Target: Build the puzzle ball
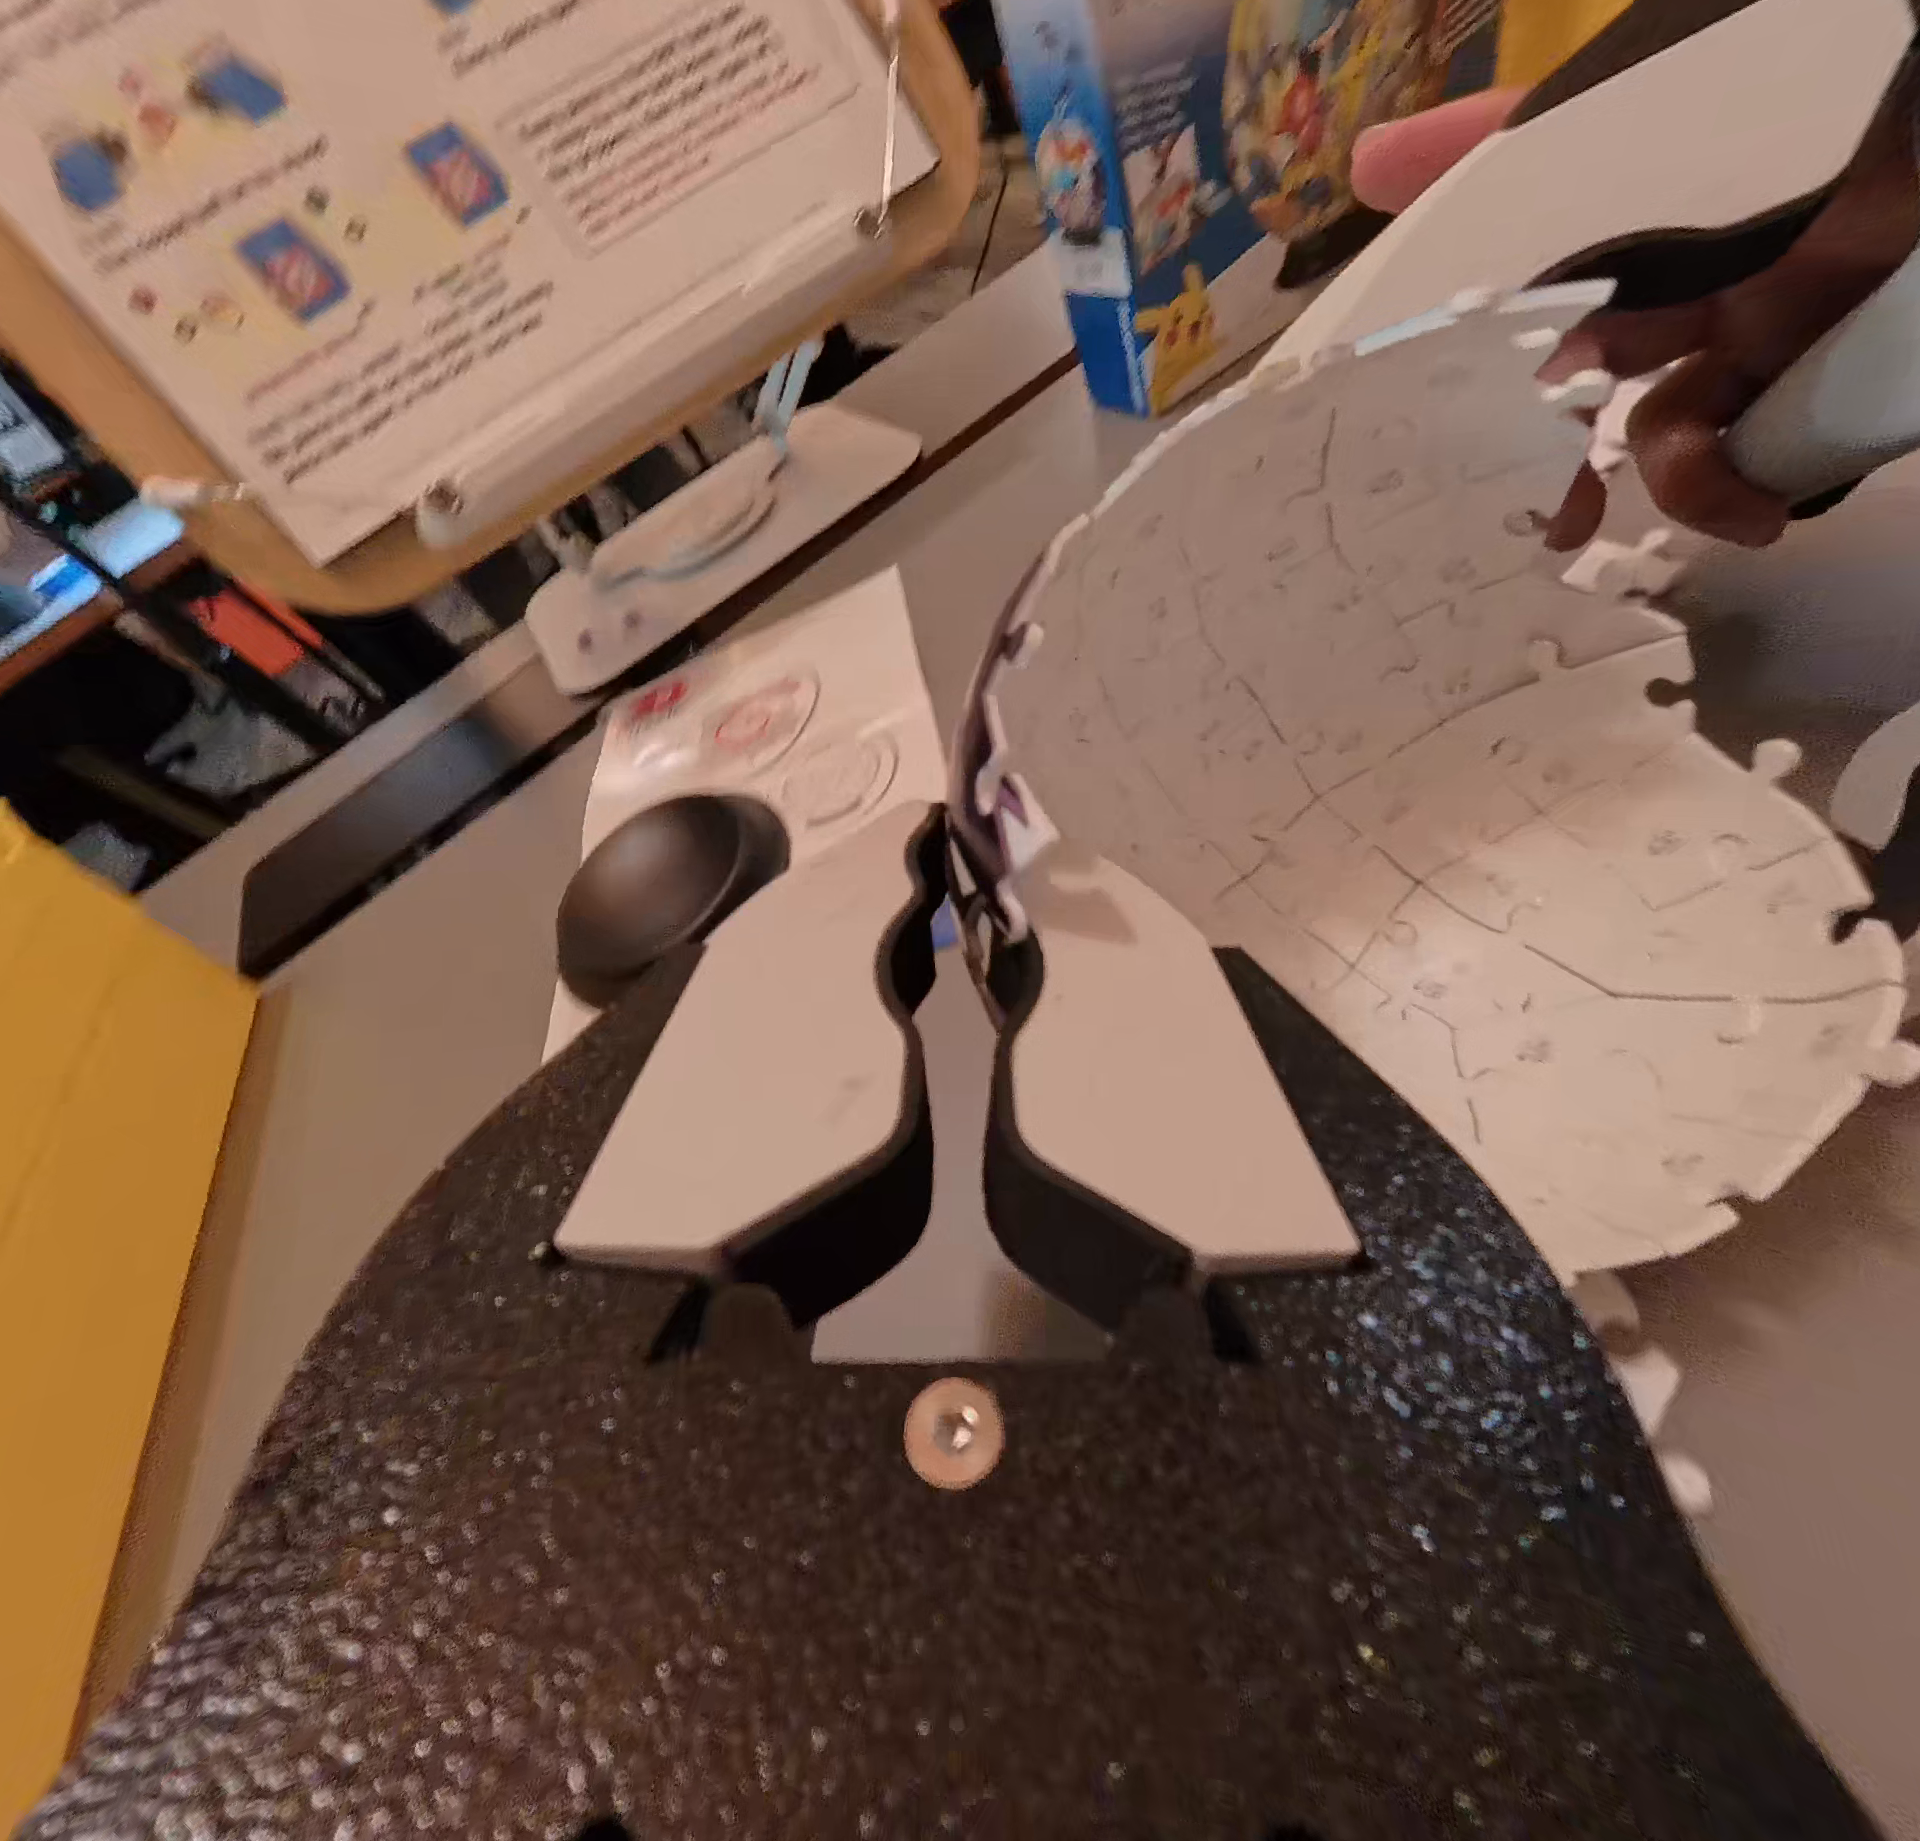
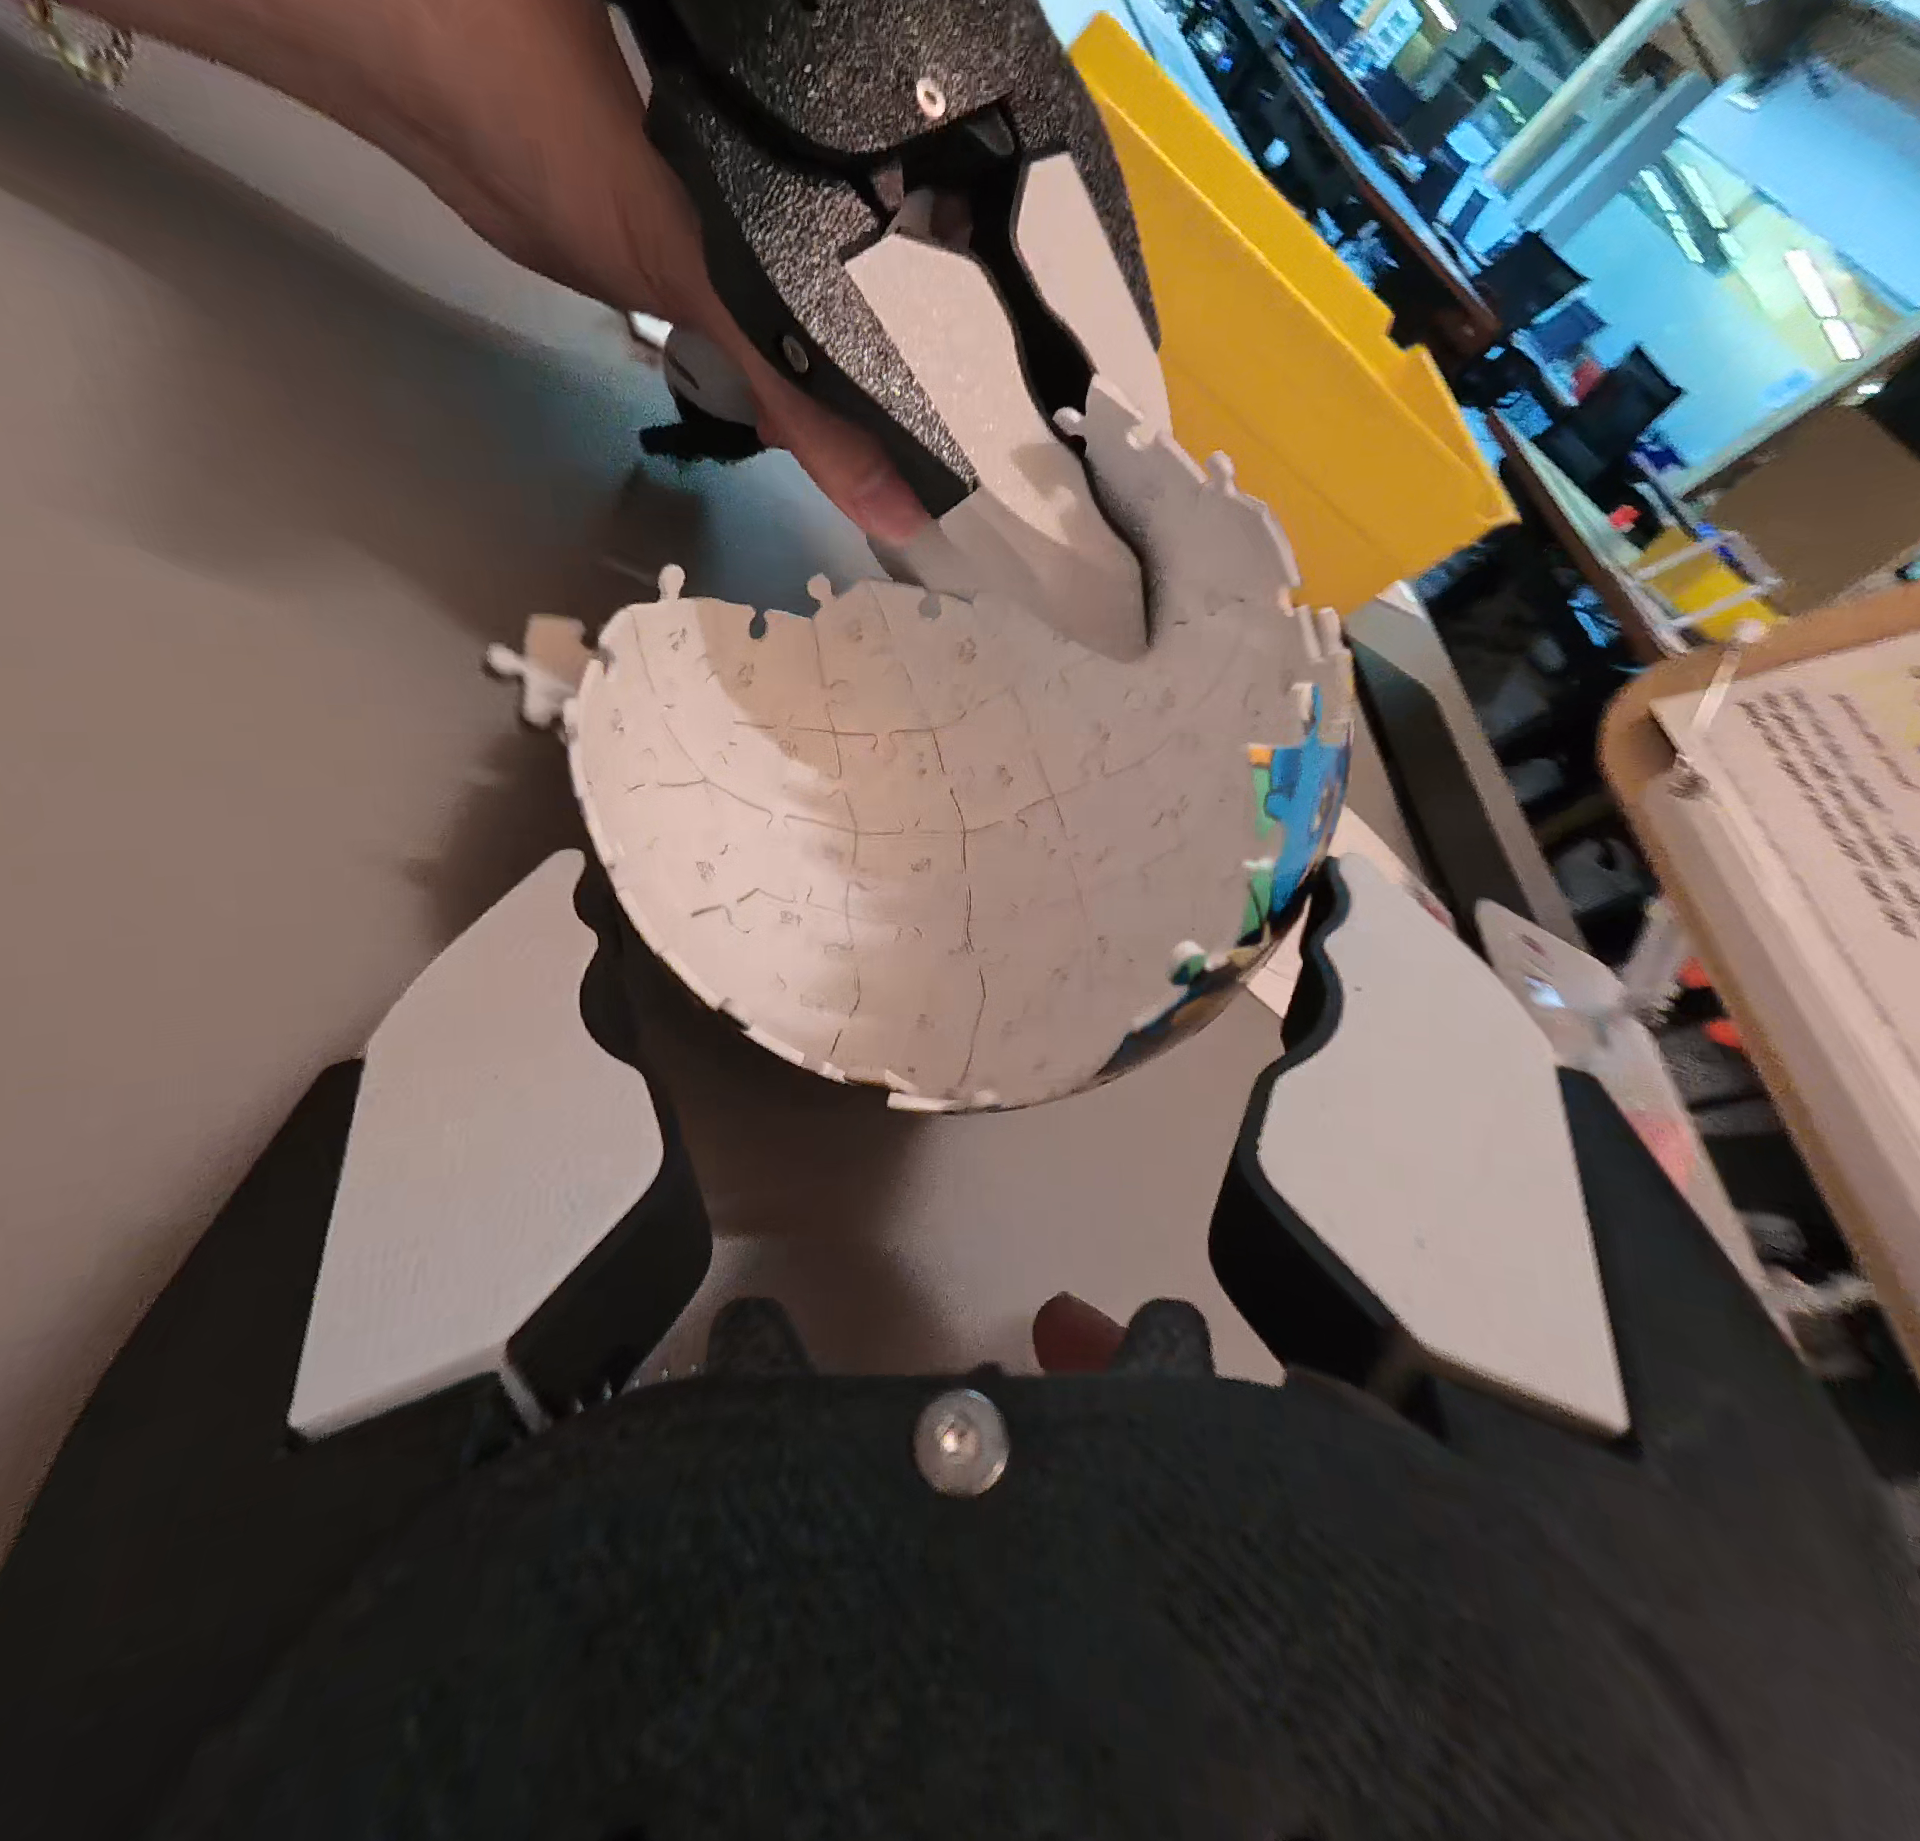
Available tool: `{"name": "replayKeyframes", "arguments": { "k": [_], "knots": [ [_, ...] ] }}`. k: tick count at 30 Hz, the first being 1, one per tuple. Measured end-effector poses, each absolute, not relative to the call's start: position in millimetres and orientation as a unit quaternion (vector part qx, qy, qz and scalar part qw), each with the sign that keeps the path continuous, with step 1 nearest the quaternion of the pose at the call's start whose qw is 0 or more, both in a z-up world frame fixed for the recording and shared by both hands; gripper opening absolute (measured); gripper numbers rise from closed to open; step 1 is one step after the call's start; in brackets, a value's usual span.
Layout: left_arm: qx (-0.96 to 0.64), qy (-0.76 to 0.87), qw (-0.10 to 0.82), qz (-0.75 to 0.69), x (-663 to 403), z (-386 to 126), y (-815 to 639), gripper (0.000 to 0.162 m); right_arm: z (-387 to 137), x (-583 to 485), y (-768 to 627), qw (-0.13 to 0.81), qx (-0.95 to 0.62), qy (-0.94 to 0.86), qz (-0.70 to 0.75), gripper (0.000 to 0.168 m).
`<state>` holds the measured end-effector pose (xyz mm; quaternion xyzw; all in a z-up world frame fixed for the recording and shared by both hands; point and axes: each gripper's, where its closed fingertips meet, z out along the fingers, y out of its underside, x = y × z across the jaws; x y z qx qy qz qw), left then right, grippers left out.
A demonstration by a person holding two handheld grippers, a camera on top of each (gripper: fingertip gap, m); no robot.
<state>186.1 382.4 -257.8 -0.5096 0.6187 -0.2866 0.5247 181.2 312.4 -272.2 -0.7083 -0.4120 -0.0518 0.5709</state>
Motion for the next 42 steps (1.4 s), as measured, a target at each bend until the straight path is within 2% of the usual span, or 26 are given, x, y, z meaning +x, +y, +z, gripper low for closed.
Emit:
{"name": "replayKeyframes", "arguments": {
  "k": [6,8,10,13,18,26,30,34,42],
  "knots": [
    [-0.466,0.641,0.530,-0.302,205.0,-255.9,367.3,0.005,-271.3,198.2,298.5,0.571,-0.671,-0.437,-0.182,0.122],
    [-0.469,0.653,0.517,-0.295,199.3,-259.7,365.8,0.022,-272.7,199.2,298.0,0.541,-0.636,-0.480,-0.270,0.121],
    [-0.473,0.663,0.501,-0.291,190.8,-265.0,363.7,0.027,-267.9,193.0,297.8,0.529,-0.610,-0.501,-0.313,0.116],
    [-0.480,0.662,0.501,-0.284,177.4,-267.7,365.3,0.030,-266.0,182.3,298.6,0.514,-0.599,-0.519,-0.328,0.115],
    [-0.510,0.657,0.476,-0.286,157.9,-273.3,369.6,0.022,-269.2,178.2,302.4,0.517,-0.608,-0.510,-0.321,0.115],
    [-0.542,0.661,0.447,-0.262,131.9,-280.6,372.0,0.027,-268.7,177.7,302.9,0.496,-0.584,-0.532,-0.359,0.114],
    [-0.602,0.653,0.378,-0.261,105.4,-288.5,364.8,0.031,-267.5,175.4,302.8,0.478,-0.570,-0.548,-0.383,0.114],
    [-0.581,0.693,0.331,-0.269,84.5,-301.9,337.9,0.032,-265.9,171.6,302.7,0.462,-0.555,-0.561,-0.405,0.113],
    [-0.577,0.724,0.267,-0.269,83.4,-324.6,313.0,0.051,-265.1,178.0,305.6,0.445,-0.540,-0.560,-0.444,0.112]
  ]
}}
